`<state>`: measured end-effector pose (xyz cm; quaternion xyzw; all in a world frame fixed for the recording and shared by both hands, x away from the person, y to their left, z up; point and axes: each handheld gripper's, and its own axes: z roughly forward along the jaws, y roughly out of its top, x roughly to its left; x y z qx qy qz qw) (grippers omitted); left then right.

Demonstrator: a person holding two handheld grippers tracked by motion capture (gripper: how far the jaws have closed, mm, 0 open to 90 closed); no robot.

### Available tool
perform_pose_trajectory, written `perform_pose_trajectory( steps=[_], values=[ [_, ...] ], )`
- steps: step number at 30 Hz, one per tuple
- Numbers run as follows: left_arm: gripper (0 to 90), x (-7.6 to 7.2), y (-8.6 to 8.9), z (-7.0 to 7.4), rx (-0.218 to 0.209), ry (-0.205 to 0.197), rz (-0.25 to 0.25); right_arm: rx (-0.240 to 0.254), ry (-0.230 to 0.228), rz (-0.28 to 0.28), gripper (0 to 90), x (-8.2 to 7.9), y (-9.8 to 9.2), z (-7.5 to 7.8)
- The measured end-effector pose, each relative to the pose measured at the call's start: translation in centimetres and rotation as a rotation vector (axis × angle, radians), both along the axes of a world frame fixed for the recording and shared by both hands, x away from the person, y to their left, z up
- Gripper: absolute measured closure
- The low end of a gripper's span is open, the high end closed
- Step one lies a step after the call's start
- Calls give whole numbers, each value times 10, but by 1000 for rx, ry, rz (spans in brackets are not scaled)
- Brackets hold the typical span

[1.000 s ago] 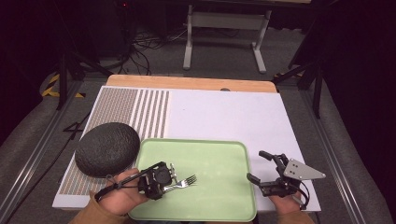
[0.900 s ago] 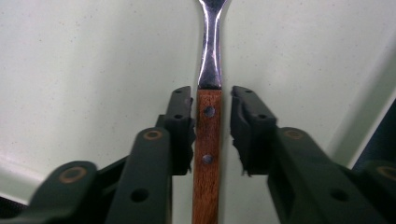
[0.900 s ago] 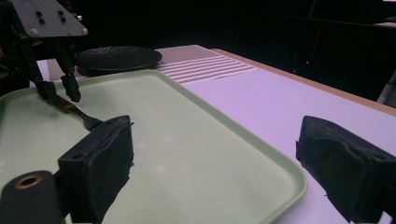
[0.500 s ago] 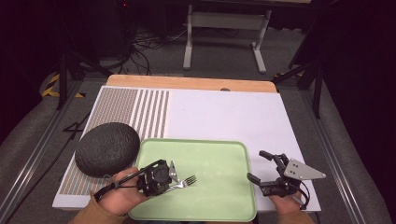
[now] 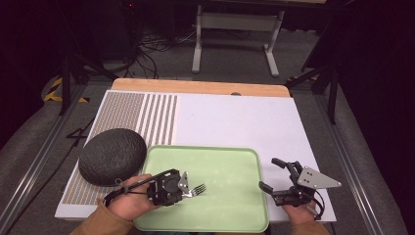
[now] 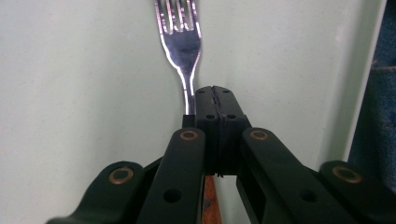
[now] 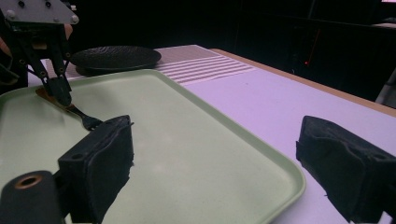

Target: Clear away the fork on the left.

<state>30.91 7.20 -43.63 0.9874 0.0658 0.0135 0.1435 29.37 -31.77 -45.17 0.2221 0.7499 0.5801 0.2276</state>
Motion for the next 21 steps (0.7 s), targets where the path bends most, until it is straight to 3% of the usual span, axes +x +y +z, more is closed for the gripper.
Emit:
perform_pose_trajectory(
  steps=[1, 9, 21],
  values=[
    [900, 0, -2, -3, 23, 12, -15, 0, -1, 0, 115, 0, 0, 0],
    [900, 2, -5, -11, 35, 31, -27, 0, -2, 0, 115, 0, 0, 0],
    [900, 7, -1, -11, 62, -4, 33, 1, -3, -1, 115, 0, -1, 0]
  ],
)
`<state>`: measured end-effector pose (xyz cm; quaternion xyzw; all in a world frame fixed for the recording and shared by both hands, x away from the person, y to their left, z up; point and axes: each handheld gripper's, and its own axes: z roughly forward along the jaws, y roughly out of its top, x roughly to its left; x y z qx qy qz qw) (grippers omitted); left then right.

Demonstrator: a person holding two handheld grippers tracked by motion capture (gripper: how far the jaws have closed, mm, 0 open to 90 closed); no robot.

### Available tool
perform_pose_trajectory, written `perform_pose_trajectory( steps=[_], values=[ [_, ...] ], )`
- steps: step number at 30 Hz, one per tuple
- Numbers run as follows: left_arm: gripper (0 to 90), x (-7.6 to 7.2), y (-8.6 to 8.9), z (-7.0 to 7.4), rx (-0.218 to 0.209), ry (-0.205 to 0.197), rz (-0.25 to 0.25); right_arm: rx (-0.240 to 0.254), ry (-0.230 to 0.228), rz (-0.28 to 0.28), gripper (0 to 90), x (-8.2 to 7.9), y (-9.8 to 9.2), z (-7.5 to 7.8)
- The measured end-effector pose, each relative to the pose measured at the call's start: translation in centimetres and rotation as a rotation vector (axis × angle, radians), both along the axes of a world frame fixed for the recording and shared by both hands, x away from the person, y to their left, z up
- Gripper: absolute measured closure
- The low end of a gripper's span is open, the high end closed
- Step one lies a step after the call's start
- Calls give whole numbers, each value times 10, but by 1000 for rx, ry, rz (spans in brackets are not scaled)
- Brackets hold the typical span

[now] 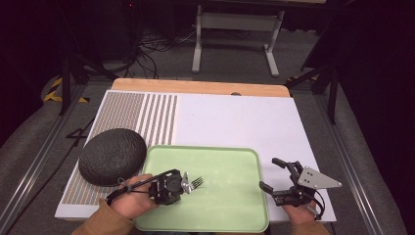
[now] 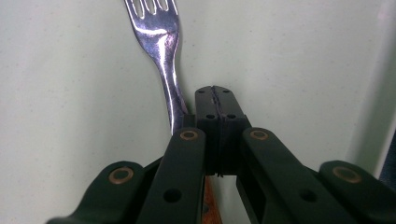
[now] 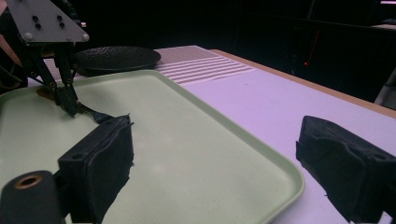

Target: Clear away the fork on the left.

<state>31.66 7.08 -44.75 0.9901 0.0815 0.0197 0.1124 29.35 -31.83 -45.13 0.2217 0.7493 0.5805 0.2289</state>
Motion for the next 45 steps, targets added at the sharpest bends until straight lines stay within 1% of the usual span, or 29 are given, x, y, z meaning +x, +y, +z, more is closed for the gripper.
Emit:
perform_pose_trajectory(
  steps=[1, 2, 4, 7, 8, 9, 14, 17, 18, 22, 25, 26, 27, 28, 29, 30, 35, 39, 42, 43, 45],
  values=[
    [900, 2, 2, 0, -5, -8, 12, 0, 0, 0, 115, 0, 0, 0],
    [900, 2, 2, 0, -5, -8, 12, 0, 0, 0, 115, 0, 0, 0],
    [900, 5, 5, 0, 2, -25, 32, -2, -2, 0, 115, 0, 0, 0],
    [900, 8, 9, 0, 6, -32, 55, -1, -1, 0, 115, 0, 0, 0],
    [900, 8, 9, 0, 6, -32, 55, -1, -1, 0, 115, 0, 0, 0],
    [900, 10, 11, 0, 7, -32, 71, 0, -1, 0, 115, 0, 0, 0],
    [900, 16, 20, 1, 5, -33, 114, 0, 0, 0, 115, 0, 0, 0],
    [900, 19, 24, 1, 0, -34, 136, 0, 1, -1, 115, 0, 0, -1],
    [900, 19, 24, 1, 0, -34, 136, 0, 1, -1, 115, 0, 0, -1],
    [900, 24, 31, 2, 9, -33, 168, 0, 3, -2, 115, 1, 0, -1],
    [900, 26, 33, 2, 16, -28, 176, 2, 3, -1, 115, 1, 0, -1],
    [900, 26, 34, 1, 6, -29, 186, 3, 4, -1, 115, 1, 0, -1],
    [900, 27, 34, 1, 14, -31, 186, 2, 4, 0, 115, 1, 0, -1],
    [900, 27, 35, 0, 12, -33, 193, 2, 3, 0, 115, 1, 0, -1],
    [900, 28, 36, 0, 21, -34, 190, 1, 3, 0, 115, 1, 0, -1],
    [900, 29, 37, 0, 16, -33, 205, 1, 3, 0, 115, 1, 1, -1],
    [900, 32, 42, 0, 10, -29, 228, 1, 4, 0, 115, 1, 1, -1],
    [899, 34, 47, -1, -1, -33, 258, 2, 5, 0, 115, 2, 1, -1],
    [900, 37, 51, -1, 11, -35, 265, 2, 4, 1, 115, 2, 1, -1],
    [899, 37, 52, -1, 9, -39, 271, 1, 4, 2, 115, 2, 1, -1],
    [899, 38, 54, -1, 7, -35, 278, 1, 5, 2, 115, 2, 1, -1]
  ],
)
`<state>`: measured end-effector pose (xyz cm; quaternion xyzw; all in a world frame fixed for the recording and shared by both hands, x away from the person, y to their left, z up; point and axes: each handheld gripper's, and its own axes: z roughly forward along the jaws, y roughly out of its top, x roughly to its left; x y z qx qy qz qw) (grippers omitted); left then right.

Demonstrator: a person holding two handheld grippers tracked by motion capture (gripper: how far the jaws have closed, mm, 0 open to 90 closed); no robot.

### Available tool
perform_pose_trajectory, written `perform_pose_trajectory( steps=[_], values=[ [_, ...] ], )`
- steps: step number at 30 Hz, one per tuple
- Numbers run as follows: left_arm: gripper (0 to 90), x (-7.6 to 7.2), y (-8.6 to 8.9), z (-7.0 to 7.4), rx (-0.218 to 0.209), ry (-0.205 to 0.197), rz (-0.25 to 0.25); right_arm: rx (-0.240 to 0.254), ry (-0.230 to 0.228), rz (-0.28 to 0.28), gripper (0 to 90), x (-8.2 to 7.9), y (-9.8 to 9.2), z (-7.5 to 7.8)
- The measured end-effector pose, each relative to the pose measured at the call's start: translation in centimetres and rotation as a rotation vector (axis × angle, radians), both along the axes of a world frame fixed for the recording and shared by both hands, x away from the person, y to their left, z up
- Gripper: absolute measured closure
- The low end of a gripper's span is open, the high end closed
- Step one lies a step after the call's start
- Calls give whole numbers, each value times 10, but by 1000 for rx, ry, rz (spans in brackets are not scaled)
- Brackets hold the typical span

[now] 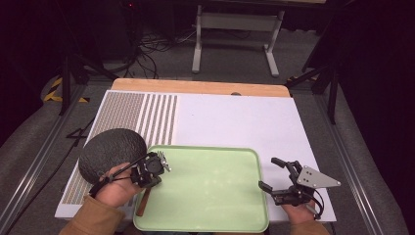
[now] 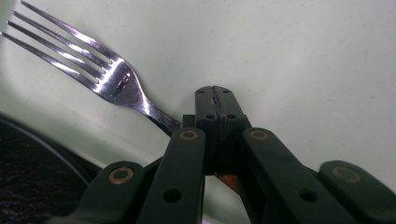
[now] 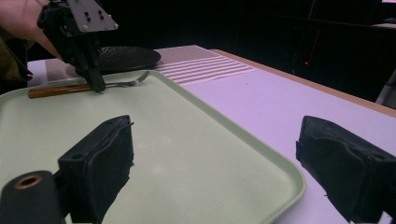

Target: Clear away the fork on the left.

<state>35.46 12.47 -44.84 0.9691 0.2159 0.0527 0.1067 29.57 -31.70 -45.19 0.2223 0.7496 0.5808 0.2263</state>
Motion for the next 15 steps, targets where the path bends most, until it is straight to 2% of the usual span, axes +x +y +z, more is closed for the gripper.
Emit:
perform_pose_trajectory(
  steps=[12, 15],
  values=[
    [899, 3, 8, -1, -8, -5, 44, 0, -1, 5, 115, 1, 2, 0],
    [897, 3, 10, 0, -11, -21, 53, -1, -2, 6, 115, 2, 2, 0]
  ],
)
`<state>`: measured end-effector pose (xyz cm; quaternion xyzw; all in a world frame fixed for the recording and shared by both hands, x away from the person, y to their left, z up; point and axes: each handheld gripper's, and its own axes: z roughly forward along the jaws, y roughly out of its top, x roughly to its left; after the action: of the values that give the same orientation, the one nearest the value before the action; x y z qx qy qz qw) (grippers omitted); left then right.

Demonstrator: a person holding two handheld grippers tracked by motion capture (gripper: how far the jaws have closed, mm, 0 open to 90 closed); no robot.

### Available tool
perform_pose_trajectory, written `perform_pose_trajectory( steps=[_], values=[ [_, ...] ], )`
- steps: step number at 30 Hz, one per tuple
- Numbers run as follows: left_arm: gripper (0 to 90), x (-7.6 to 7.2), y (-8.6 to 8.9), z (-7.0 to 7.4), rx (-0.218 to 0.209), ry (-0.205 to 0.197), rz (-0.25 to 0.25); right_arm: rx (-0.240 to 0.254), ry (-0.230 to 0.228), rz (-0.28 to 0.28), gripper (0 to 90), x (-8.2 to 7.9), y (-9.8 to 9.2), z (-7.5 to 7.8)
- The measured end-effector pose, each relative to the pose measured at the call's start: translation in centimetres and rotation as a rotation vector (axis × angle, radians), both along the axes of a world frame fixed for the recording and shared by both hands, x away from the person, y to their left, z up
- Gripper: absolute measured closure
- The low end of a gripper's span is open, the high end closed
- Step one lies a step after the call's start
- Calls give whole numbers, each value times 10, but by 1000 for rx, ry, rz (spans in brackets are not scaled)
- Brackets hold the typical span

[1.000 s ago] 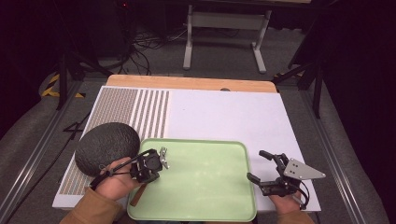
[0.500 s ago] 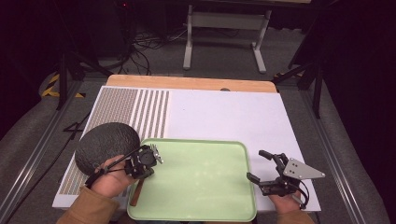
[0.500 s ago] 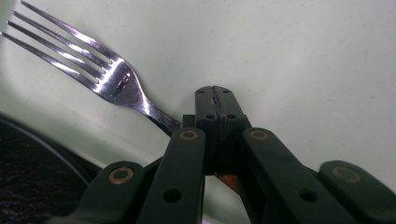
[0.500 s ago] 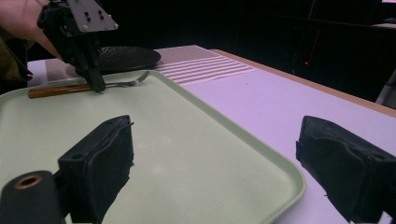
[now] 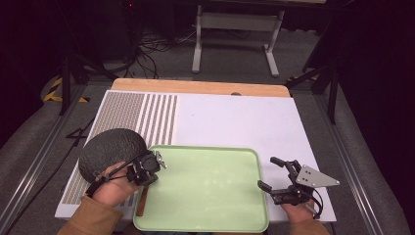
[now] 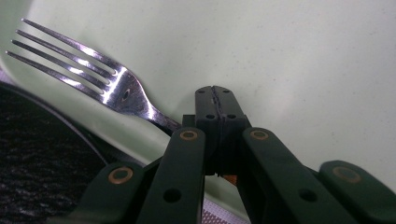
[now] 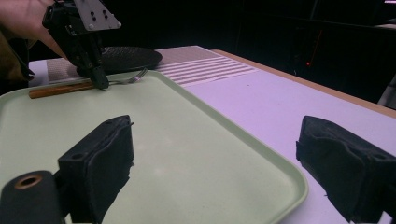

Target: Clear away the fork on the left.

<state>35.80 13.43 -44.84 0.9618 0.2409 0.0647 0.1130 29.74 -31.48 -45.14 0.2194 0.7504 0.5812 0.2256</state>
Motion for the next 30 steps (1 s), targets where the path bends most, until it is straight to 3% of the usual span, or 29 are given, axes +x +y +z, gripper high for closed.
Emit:
perform_pose_trajectory(
  steps=[2, 3, 4, 6, 7, 10, 11, 12, 13, 14, 15, 17, 18, 19, 20, 23, 26, 28, 29, 30],
  values=[
    [861, -1, 1, 2, -13, -16, 5, 1, -1, 4, 115, 1, 0, 0],
    [783, -1, 1, 2, -13, -16, 5, 2, -2, 5, 115, 1, 0, 0],
    [684, -3, 2, 5, -55, -38, -1, 6, -2, 5, 115, 1, 0, 1],
    [622, -4, 3, 7, -78, -45, -8, 8, -3, 5, 115, 2, 0, 1],
    [622, -6, 5, 10, -116, -62, -23, 10, -5, 7, 115, 2, 0, 1],
    [475, -11, 14, 20, -225, -121, -46, 11, -5, 12, 114, 5, 2, 2],
    [422, -12, 16, 22, -263, -129, -45, 11, -4, 13, 114, 6, 2, 2],
    [414, -12, 16, 22, -263, -129, -45, 14, -3, 19, 114, 7, 3, 2],
    [392, -13, 21, 26, -316, -120, -41, 13, -2, 22, 114, 7, 3, 2],
    [334, -13, 21, 26, -316, -120, -41, 13, -2, 22, 114, 7, 3, 2],
    [278, -18, 26, 27, -368, -154, -33, 15, -3, 29, 114, 9, 5, 2],
    [215, -20, 31, 27, -424, -176, -25, 17, -4, 34, 114, 10, 6, 2],
    [191, -20, 31, 27, -424, -176, -25, 16, -3, 36, 114, 10, 6, 2],
    [168, -22, 38, 28, -484, -197, -19, 16, -2, 37, 114, 10, 6, 2],
    [152, -22, 38, 28, -484, -197, -19, 16, -2, 37, 114, 10, 6, 2],
    [124, -25, 50, 28, -565, -234, -5, 18, -4, 40, 114, 11, 6, 3],
    [95, -27, 59, 25, -616, -241, -2, 22, 0, 41, 113, 12, 6, 3],
    [91, -30, 65, 21, -643, -274, 5, 22, 1, 41, 113, 12, 6, 3],
    [84, -30, 72, 17, -697, -275, 9, 23, 2, 39, 113, 12, 6, 2],
    [80, -30, 72, 17, -697, -275, 9, 23, 2, 39, 113, 12, 6, 2]
  ],
)
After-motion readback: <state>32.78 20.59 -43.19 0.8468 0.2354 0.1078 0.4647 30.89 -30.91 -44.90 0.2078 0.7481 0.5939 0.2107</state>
